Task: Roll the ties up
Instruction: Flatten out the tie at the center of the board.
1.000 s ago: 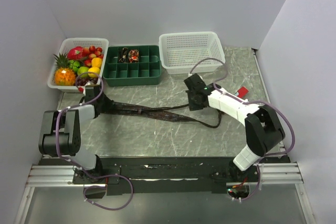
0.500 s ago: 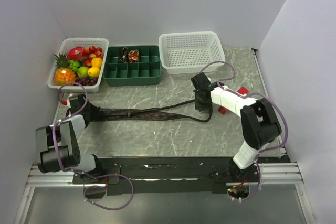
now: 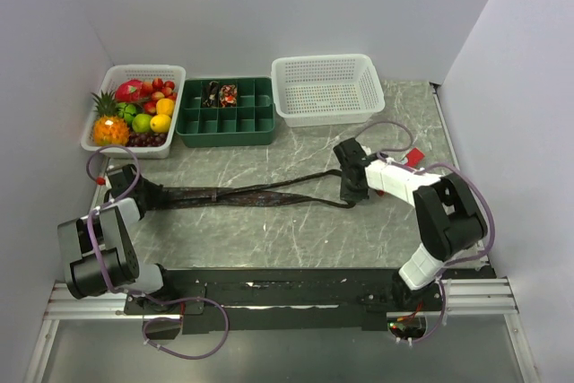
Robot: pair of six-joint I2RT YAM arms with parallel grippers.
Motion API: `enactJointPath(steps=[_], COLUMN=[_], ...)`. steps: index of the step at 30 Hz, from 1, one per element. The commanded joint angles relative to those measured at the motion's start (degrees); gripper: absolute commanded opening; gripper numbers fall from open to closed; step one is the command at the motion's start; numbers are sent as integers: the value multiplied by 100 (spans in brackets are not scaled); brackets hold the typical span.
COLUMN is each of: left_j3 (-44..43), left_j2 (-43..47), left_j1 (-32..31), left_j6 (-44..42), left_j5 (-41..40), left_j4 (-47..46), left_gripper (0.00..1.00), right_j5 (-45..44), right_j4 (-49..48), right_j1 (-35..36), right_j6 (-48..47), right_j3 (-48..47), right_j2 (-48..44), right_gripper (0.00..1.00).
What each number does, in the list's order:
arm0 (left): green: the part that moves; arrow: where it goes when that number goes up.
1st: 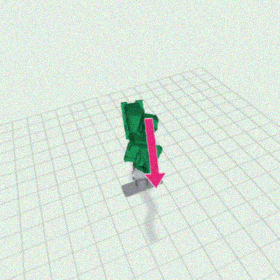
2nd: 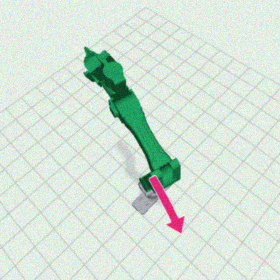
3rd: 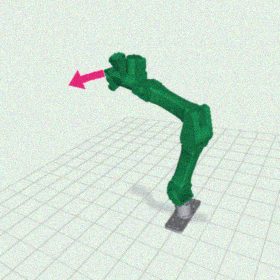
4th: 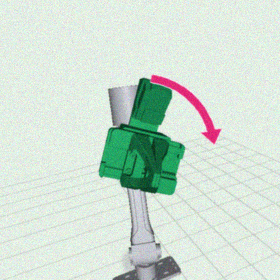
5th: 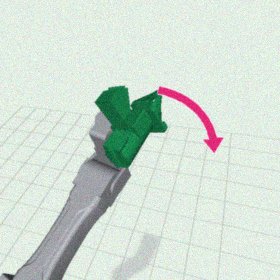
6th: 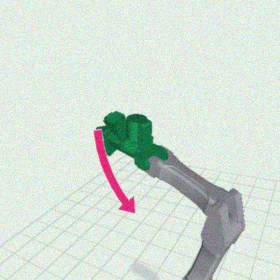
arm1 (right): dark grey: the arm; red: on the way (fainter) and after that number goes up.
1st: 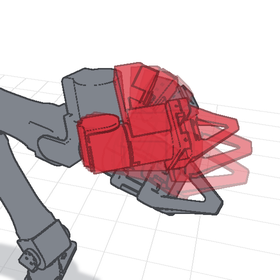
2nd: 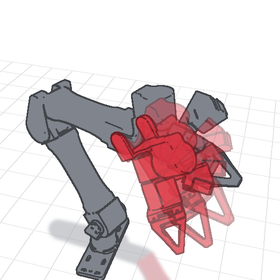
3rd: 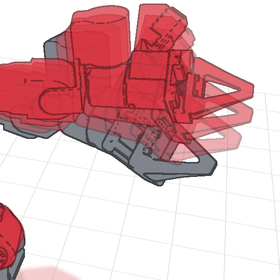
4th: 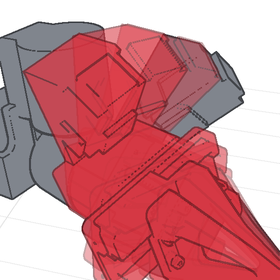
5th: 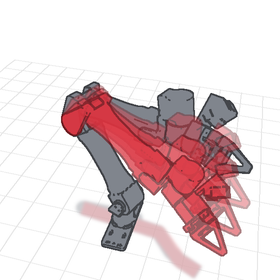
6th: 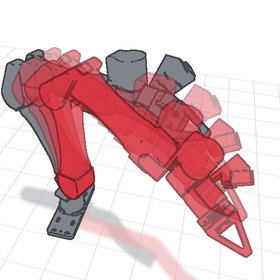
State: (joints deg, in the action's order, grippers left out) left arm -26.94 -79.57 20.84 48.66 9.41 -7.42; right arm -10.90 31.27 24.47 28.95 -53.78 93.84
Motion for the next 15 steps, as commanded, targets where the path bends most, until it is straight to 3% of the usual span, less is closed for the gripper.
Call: enactJointPath(steps=[1, 11, 14, 15], left_j3=[66, 48, 57, 57], left_j2=[-41, -146, -138, -138], left_j1=[122, 148, 148, 140], left_j6=[-138, -226, -243, -252], left_j5=[149, 281, 316, 333], left_j4=[-58, -137, -163, -163], left_gripper=[1, 1, 1, 1], right_j5=[-132, -238, 165, 193], right_j4=[-77, -357, -516, -516], right_j1=[-83, -109, -179, -214], right_j6=[357, 94, -38, -56], right_j3=[376, 492, 255, 184], right_j2=[-664, -1492, -1465, -1422], right_gripper=[0, 0, 15, 28])
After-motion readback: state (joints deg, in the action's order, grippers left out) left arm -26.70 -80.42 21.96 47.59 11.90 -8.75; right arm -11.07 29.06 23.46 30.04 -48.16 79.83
